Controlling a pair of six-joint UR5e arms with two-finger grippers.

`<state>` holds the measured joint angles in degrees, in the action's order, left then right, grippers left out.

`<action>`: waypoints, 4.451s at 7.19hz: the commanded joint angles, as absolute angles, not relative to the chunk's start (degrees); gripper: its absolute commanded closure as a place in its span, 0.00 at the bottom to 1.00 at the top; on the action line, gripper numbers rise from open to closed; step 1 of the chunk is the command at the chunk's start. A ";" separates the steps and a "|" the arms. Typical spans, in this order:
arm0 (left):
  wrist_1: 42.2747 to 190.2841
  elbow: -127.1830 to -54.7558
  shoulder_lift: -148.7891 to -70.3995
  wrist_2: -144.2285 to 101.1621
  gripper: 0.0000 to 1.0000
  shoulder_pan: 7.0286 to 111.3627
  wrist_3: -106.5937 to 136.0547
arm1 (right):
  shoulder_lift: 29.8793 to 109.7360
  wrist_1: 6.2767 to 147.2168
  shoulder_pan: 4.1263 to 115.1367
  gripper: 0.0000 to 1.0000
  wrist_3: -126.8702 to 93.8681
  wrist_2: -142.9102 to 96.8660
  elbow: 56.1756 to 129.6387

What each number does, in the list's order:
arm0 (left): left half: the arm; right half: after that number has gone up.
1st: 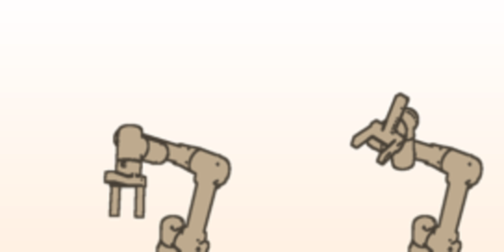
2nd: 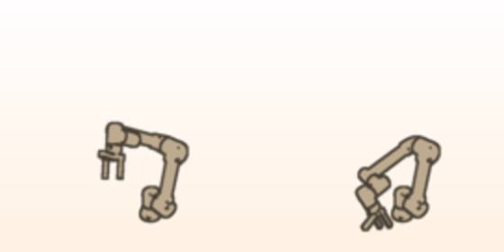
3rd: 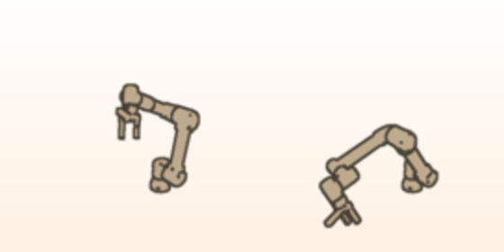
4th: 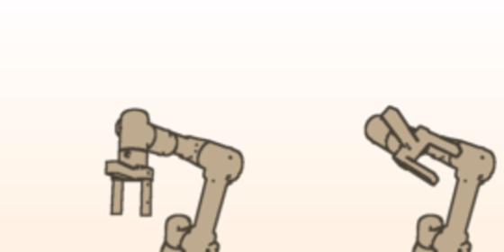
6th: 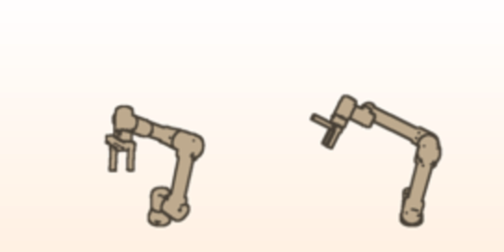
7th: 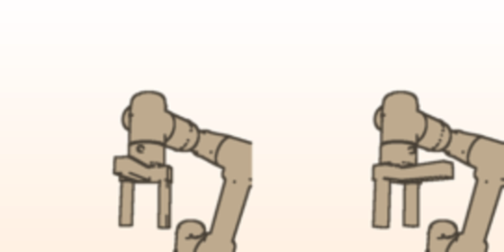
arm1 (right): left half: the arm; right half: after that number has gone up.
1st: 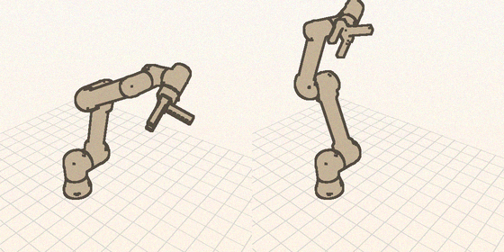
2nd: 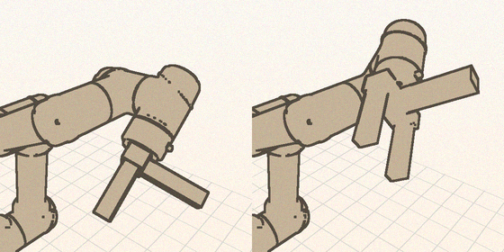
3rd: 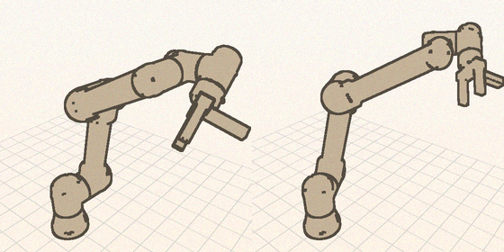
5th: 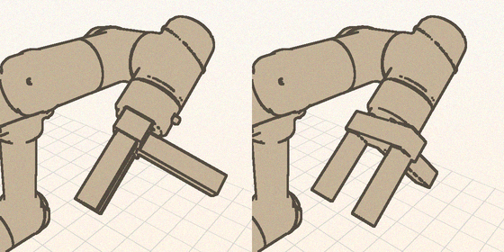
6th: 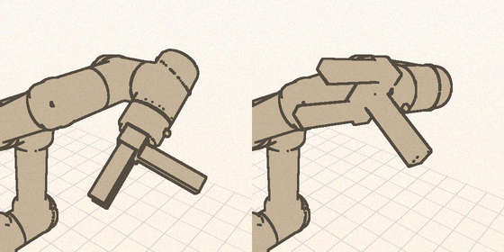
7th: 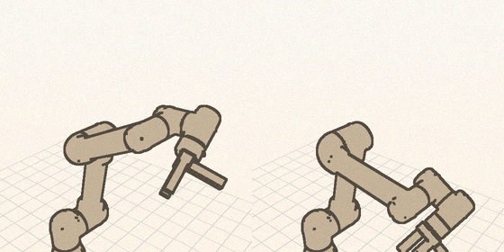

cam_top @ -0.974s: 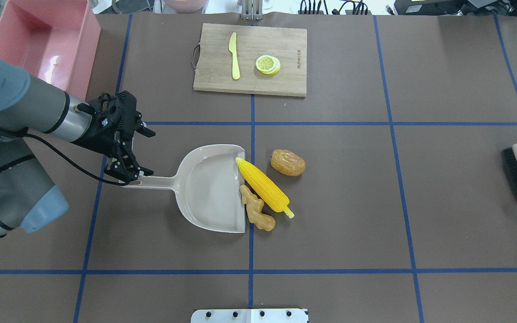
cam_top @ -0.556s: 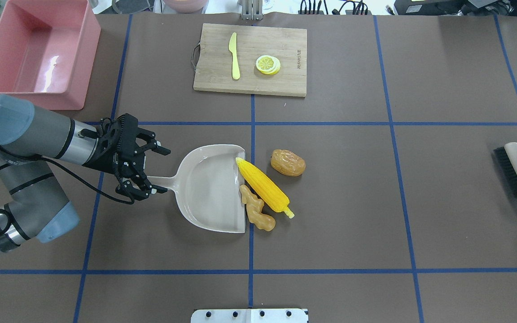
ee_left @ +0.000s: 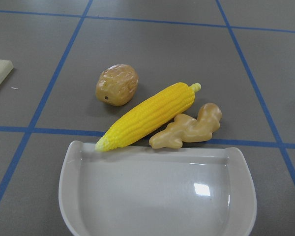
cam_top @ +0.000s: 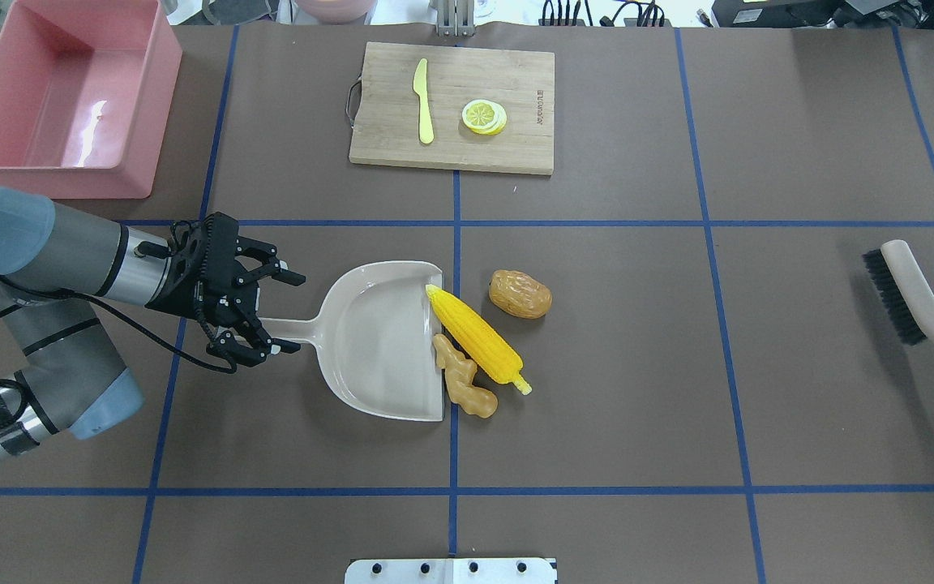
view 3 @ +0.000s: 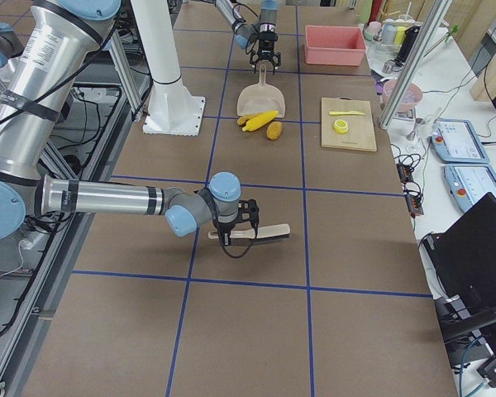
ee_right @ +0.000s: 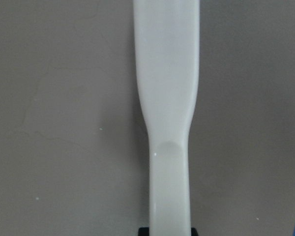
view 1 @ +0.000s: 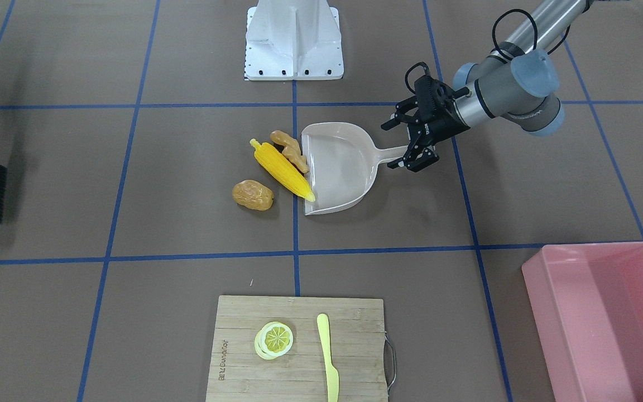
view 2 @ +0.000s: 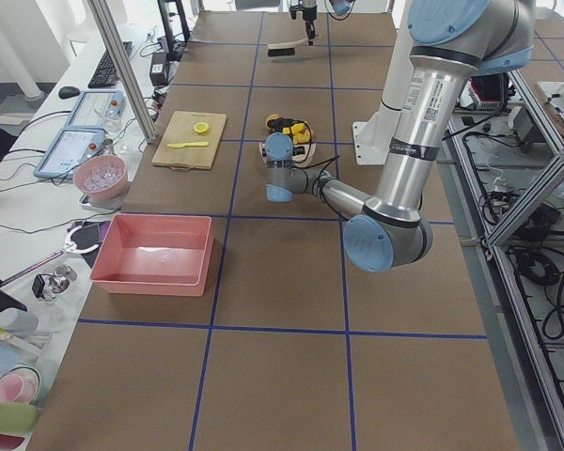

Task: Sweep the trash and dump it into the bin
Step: 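Grasp the dustpan handle with the left gripper while the right gripper lifts the brush, then sweep the corn, ginger and potato toward the dustpan with the right gripper's brush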

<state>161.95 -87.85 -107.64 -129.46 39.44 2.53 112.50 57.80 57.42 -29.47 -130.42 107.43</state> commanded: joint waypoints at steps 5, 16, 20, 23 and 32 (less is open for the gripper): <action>157.85 -84.99 -107.67 -127.09 0.02 35.34 3.16 | 88.28 85.30 43.96 1.00 -39.90 -123.05 115.92; 155.92 -86.57 -107.75 -121.20 0.02 33.13 7.91 | 71.56 94.92 24.28 1.00 -65.72 -116.47 117.52; 155.48 -86.92 -107.75 -121.20 0.03 33.13 7.91 | 66.54 94.49 20.75 1.00 -68.82 -115.31 114.44; 155.30 -86.92 -107.75 -120.94 0.03 33.13 7.91 | 61.11 94.39 19.08 1.00 -71.71 -115.40 111.37; 154.07 -87.19 -107.75 -120.15 0.03 33.05 7.91 | 53.01 95.71 20.57 1.00 -71.46 -115.66 107.15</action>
<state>154.07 -87.19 -107.75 -120.15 33.12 7.91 54.70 95.71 20.55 -71.60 -115.65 108.65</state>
